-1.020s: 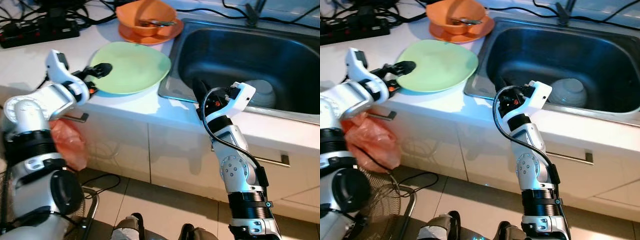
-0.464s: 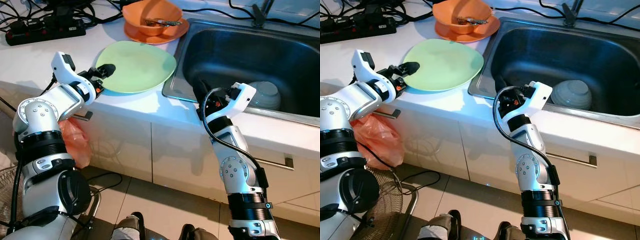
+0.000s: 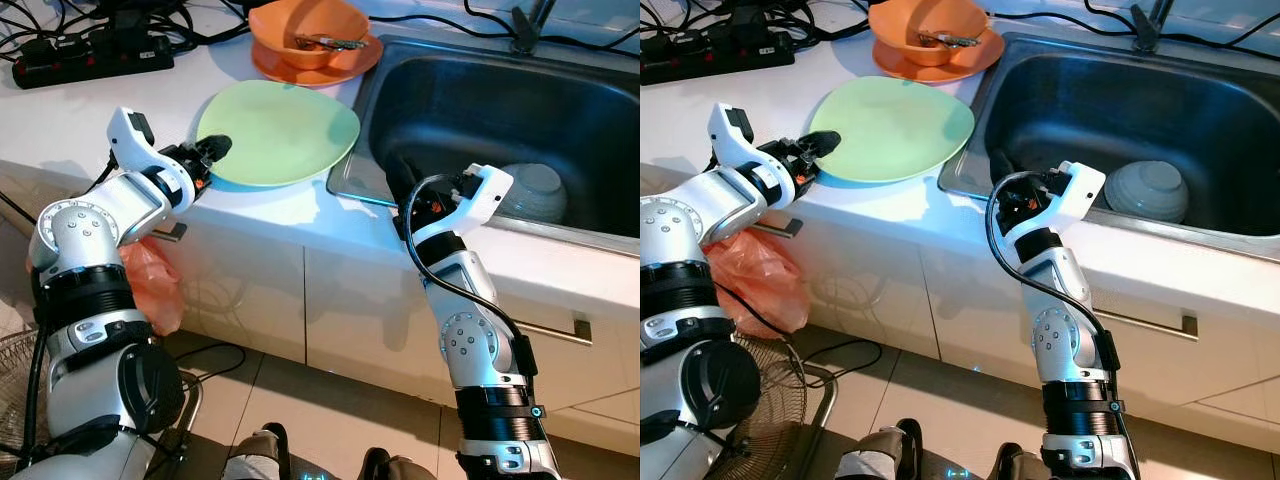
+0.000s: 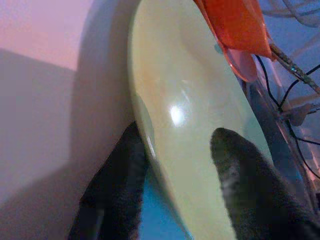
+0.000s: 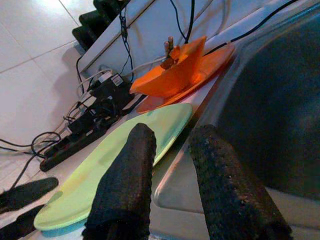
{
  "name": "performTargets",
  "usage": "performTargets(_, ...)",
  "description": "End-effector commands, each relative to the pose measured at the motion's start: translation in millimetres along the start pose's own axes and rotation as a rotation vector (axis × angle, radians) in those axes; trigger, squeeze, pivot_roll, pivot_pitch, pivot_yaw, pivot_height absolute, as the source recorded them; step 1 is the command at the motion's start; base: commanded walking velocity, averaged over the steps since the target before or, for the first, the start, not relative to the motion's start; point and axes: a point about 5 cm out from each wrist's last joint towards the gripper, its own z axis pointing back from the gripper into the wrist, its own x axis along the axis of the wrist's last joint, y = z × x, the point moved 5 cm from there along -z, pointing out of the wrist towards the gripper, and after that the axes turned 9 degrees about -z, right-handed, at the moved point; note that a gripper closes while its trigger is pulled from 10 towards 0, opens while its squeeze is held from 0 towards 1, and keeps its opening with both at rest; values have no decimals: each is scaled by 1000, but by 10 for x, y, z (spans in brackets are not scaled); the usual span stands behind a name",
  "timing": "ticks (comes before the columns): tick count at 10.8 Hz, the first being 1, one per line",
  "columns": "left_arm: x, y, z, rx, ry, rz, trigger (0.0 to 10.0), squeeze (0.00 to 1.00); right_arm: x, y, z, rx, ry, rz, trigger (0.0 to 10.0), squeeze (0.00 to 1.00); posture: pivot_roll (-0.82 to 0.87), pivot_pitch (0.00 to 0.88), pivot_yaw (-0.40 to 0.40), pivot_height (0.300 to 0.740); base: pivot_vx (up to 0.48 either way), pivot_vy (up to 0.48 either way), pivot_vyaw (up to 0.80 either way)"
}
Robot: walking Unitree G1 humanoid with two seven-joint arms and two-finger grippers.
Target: Kitchen organization
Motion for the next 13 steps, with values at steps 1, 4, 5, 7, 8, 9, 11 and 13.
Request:
performTargets(1, -328, 112, -47, 42, 126, 21, 0, 0, -54, -51, 37, -24, 26, 1, 10000, 0, 119, 192, 26, 740, 0, 0, 0)
performTargets(4, -333, 119, -32, 42, 130, 18, 0, 0, -66, -41, 32, -21, 30, -1, 10000, 0, 120, 187, 24, 740, 0, 0, 0)
performTargets(5, -337, 121, -29, 42, 131, 18, 0, 0, -70, -36, 31, -19, 31, -2, 10000, 0, 121, 186, 24, 740, 0, 0, 0)
performTargets(7, -344, 126, -25, 43, 132, 20, 0, 0, -74, -35, 31, -17, 34, -3, 10000, 0, 123, 183, 22, 740, 0, 0, 0)
performTargets(8, -349, 131, -22, 44, 132, 20, 0, 0, -76, -34, 30, -17, 34, -3, 10000, 0, 124, 181, 22, 740, 0, 0, 0)
performTargets(9, -356, 142, -18, 46, 132, 22, 0, 0, -79, -31, 25, -15, 36, -3, 10000, 0, 126, 181, 22, 740, 0, 0, 0)
performTargets(11, -358, 143, -1, 46, 133, 19, 0, 0, -89, -20, 17, -12, 40, -6, 10000, 0, 131, 181, 20, 740, 0, 0, 0)
performTargets(13, -391, 102, 14, 31, 136, 4, 0, 0, -94, -29, 15, -14, 42, -6, 10000, 0, 133, 185, 17, 740, 0, 0, 0)
